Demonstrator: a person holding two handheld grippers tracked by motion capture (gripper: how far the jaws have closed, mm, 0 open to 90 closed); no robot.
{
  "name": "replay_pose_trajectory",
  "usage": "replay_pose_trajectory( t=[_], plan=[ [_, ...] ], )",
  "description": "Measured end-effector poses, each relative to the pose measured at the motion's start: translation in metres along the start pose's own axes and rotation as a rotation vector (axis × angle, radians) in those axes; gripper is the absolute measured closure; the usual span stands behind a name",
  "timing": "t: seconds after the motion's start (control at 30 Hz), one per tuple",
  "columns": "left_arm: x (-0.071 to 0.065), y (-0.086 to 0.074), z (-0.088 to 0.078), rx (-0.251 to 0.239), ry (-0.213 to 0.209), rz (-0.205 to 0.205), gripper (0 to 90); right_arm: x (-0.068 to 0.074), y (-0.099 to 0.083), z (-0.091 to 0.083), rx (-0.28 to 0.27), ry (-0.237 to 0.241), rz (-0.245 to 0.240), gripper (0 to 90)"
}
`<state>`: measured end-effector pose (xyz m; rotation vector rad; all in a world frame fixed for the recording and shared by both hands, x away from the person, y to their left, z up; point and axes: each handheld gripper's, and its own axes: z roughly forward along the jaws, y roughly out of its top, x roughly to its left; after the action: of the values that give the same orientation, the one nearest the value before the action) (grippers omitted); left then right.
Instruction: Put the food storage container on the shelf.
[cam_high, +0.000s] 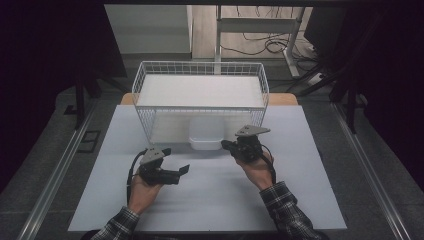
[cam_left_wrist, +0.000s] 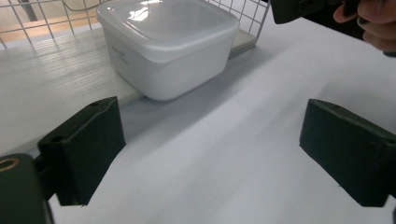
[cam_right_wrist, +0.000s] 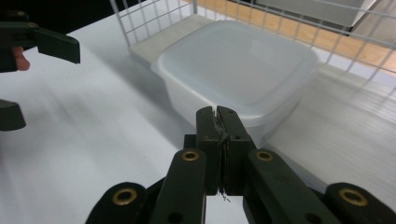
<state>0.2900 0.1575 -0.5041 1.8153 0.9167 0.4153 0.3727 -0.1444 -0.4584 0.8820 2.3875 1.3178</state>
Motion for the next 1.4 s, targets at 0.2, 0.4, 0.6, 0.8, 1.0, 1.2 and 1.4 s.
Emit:
replay_pose_trajectory(
  t=[0.2, 0.4, 0.6, 0.8, 1.0, 1.2, 1.4],
  plan=[
    [-0.006, -0.014, -0.010, 0.016, -0.007, -0.019, 5.8, 0.009, -0.003, 0.008, 0.025, 0.025, -0.023, 88.2],
    [-0.014, -0.027, -0.017, 0.075, 0.041, -0.005, 6.3, 0.015, -0.009, 0.018, 0.057, 0.039, -0.039, 88.2],
    [-0.024, -0.033, -0.025, 0.083, 0.046, 0.033, 6.1, 0.021, -0.012, 0.029, 0.072, 0.050, -0.044, 87.6],
    [-0.027, -0.038, -0.035, 0.077, 0.053, 0.040, 6.3, 0.020, -0.013, 0.043, 0.081, 0.045, -0.043, 87.5],
    [-0.027, -0.041, -0.037, 0.087, 0.056, 0.038, 6.2, 0.015, -0.012, 0.055, 0.081, 0.041, -0.021, 87.5],
    [-0.027, -0.042, -0.037, 0.094, 0.058, 0.039, 6.2, 0.007, -0.009, 0.065, 0.082, 0.033, -0.005, 88.1],
    [-0.027, -0.043, -0.036, 0.094, 0.051, 0.035, 6.3, 0.002, -0.006, 0.072, 0.069, 0.032, 0.002, 88.2]
  ],
)
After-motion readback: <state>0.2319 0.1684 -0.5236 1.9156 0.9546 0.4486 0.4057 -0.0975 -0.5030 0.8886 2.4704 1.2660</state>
